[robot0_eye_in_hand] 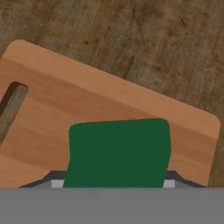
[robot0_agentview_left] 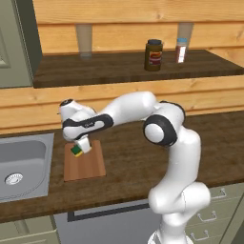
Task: Pick up the sponge from the counter and clean the cutting board by briefly scrubbing or pressing down on the cutting board. Once finished, release the sponge.
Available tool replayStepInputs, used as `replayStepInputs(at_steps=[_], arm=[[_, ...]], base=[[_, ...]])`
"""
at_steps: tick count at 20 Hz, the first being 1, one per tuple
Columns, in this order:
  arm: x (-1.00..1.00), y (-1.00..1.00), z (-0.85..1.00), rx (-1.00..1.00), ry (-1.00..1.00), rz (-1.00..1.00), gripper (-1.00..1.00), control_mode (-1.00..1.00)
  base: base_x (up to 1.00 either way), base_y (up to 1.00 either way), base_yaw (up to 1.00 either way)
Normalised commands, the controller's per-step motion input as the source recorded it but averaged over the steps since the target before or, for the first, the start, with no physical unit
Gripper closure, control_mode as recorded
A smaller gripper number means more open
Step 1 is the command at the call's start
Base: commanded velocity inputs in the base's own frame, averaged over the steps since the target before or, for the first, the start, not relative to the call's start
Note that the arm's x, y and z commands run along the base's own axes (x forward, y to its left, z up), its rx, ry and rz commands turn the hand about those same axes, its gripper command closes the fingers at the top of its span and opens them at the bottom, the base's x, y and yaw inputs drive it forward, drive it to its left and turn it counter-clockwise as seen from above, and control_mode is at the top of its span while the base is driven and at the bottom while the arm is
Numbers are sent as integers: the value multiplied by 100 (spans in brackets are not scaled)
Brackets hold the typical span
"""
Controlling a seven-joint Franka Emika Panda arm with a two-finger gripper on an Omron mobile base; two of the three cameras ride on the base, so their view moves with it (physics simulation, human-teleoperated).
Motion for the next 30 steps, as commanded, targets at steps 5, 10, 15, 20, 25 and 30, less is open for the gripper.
replayStepInputs(at_steps=[5, 10, 15, 20, 25, 30], arm=[[-28, 12, -26, -3, -8, -17, 100, -100], [-9, 31, -24, 0, -11, -20, 100, -100], [-6, 43, -34, -2, -19, -22, 100, -100], [-1, 27, -32, -3, -7, -22, 100, -100], [0, 23, -25, -8, 0, -20, 100, -100], [-12, 2, -68, -14, -3, -18, 100, -100]], base=[[0, 0, 0], [0, 0, 0], [0, 0, 0], [0, 0, 0], [0, 0, 0], [0, 0, 0]])
